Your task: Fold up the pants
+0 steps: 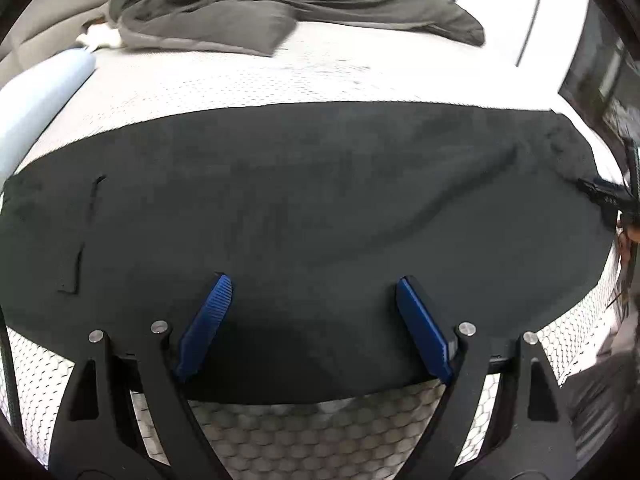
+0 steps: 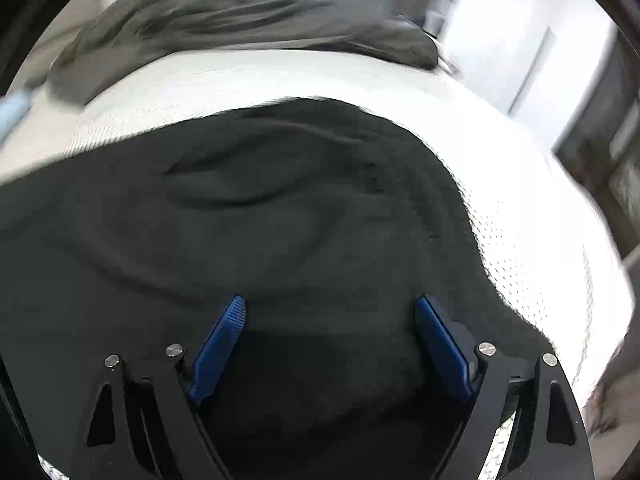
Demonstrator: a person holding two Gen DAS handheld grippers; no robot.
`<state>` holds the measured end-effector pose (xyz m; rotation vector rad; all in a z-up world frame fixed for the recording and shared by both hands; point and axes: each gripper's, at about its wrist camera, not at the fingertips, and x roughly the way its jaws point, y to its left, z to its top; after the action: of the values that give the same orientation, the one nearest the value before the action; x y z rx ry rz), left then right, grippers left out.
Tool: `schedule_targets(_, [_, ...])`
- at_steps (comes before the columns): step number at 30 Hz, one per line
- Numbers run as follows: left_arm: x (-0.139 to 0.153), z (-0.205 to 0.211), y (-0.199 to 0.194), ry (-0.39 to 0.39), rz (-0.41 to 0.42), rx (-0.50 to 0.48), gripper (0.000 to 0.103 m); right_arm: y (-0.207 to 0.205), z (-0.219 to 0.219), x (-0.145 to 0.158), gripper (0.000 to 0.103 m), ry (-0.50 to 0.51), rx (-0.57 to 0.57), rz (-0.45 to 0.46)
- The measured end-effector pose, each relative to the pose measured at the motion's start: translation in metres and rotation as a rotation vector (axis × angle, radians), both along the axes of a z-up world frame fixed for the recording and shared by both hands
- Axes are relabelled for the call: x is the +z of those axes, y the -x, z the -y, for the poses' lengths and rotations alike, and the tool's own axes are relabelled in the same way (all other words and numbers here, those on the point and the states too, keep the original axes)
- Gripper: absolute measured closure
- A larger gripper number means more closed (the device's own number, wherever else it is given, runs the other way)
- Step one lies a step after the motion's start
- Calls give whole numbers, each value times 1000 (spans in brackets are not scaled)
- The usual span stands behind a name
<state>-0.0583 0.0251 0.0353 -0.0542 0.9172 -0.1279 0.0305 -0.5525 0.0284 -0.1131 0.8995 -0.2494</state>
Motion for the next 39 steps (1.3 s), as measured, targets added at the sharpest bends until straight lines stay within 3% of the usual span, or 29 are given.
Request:
schedule_targets(4, [16, 6, -3, 37, 15, 11, 20, 10, -35, 23, 16, 61, 45, 41])
schedule_targets(7, [29, 29, -25, 68, 42, -26, 20, -4, -86, 33, 16, -64, 211, 50])
schedule_targets(10, [24, 62, -58, 28, -3, -96, 20, -36, -159, 19, 16, -147, 389, -39])
schedule_targets(13, [2, 75, -80, -97, -75, -82, 20, -62, -205, -7, 16, -57, 485, -138])
schedule_targets(16, [-1, 57, -79, -100, -69, -84, 20, -70, -186, -9, 15, 20, 453, -128])
schedule_targets(18, [-3, 38, -78, -102, -68, -43, 19, -71, -149, 1, 13, 88, 314, -102])
schedule_targets(20, [-5, 11, -74, -66, -69, 3, 19, -74, -87, 2, 9, 206, 79, -69])
schedule_targets(21, [-4, 2, -73, -43, -68, 16, 19, -73, -64, 3, 9, 201, 13, -63])
schedule_targets(23, [-2, -8, -71, -14, -69, 51, 19, -71, -27, 8, 9, 84, -68, -52])
schedule_targets(24, [1, -9, -72, -14, -72, 67, 19, -69, -21, 12, 9, 44, -66, -40])
schedule_targets(27, [17, 0, -71, 29, -58, 92, 23, -56, -39, 28, 9, 111, -54, -30])
schedule_targets(29, [35, 14, -78, 91, -10, 51, 22, -50, -66, 48, 9, 32, 47, 16])
schedule_targets(32, [49, 46, -92, 52, 25, 0, 20, -61, -114, 60, 9, -40, 194, 15])
schedule_targets(34, [42, 65, -111, -13, 24, -53, 19, -81, -163, 42, 9, -59, 327, -34])
schedule_targets(36, [22, 75, -127, -66, -17, -64, 19, -102, -184, 29, 9, -33, 394, -83])
schedule_targets(39, [-10, 64, -144, -88, -103, -34, 18, -112, -185, -1, 10, 41, 434, -135])
